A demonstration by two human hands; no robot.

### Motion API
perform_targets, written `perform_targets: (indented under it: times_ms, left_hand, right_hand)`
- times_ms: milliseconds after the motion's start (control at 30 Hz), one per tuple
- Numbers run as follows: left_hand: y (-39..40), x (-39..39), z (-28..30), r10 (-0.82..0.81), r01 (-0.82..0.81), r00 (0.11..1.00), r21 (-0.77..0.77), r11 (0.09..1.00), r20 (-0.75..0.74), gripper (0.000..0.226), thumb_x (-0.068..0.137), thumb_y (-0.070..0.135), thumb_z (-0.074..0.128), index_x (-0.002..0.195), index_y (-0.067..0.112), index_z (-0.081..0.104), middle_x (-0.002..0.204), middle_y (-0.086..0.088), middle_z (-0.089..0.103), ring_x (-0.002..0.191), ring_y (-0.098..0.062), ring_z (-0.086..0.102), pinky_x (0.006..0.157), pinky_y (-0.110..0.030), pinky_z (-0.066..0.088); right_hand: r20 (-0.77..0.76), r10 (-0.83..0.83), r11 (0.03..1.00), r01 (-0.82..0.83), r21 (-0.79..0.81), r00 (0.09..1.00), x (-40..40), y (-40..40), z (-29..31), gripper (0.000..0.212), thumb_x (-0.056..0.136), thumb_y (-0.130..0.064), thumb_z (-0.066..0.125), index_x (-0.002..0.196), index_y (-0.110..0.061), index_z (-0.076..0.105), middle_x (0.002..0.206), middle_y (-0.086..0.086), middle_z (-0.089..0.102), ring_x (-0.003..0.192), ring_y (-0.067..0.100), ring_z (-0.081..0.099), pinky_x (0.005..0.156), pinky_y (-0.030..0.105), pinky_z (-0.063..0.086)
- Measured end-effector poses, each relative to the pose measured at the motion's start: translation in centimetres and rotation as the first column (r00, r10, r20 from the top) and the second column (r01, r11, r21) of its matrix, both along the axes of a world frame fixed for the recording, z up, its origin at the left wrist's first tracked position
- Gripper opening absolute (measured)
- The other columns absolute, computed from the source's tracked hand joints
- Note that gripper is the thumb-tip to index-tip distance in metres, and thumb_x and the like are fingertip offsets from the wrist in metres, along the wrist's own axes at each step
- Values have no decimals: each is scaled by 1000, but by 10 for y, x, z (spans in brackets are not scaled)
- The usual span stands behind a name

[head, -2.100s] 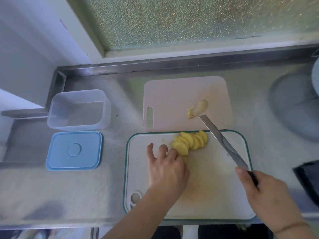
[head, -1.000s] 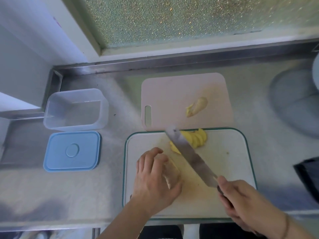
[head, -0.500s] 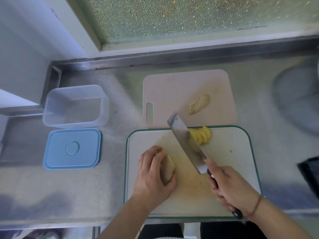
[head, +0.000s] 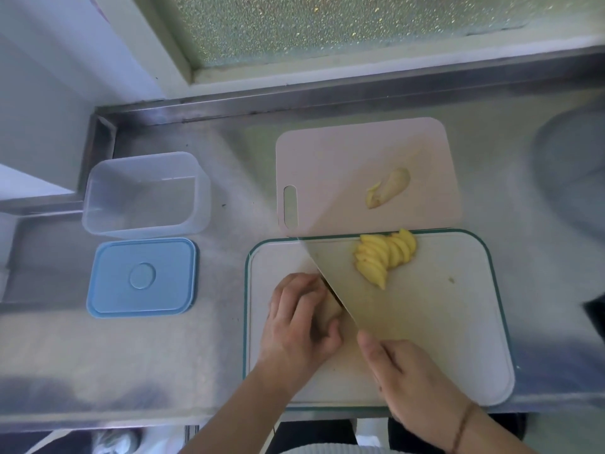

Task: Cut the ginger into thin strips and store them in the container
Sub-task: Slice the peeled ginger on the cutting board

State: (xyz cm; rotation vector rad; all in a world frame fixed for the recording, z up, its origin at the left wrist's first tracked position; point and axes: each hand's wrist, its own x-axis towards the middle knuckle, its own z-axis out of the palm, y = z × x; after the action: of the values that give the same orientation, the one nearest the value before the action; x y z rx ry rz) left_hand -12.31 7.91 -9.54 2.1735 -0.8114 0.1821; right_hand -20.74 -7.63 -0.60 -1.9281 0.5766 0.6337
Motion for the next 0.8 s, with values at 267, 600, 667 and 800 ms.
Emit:
perform_targets:
  times_ms: [267,600,667,800]
  left_hand:
    - [1,1,-1,-15,16,999,-20,1000,31,53,62,7,88,107,14,60,121,-4,52,114,-35,58,98,-39,50]
    - [1,0,1,-1,0,999,-39,999,-36,42,69,6,82,108,10,64,121,-6,51,112,-39,60,86,-48,54]
    - [2,0,-1,3,-5,999,-42,999,-33,41,71,7,81,108,9,63,121,-7,52,114,-38,59,90,-47,53]
    - [1,0,2,4,-7,999,-69,998,-37,41,72,9,79,108,10,59,119,-5,52,114,-36,59,92,-45,53]
  right_hand:
    - [53,8,996,-3,-94,999,-5,2,23,94,57,-98,4,60,-16,51,54,-10,56,55,9,53,54,20,37]
    - [30,-29,993,33,-116,999,-1,9,26,70,64,-88,11,62,-31,51,53,-10,55,56,10,53,52,21,37]
    - [25,-30,994,32,-104,999,1,8,27,73,65,-85,14,58,-22,49,53,-8,55,55,9,52,53,20,37]
    - [21,-51,996,53,-75,998,3,11,32,60,73,-83,18,58,-36,52,49,-10,52,54,8,51,53,19,37]
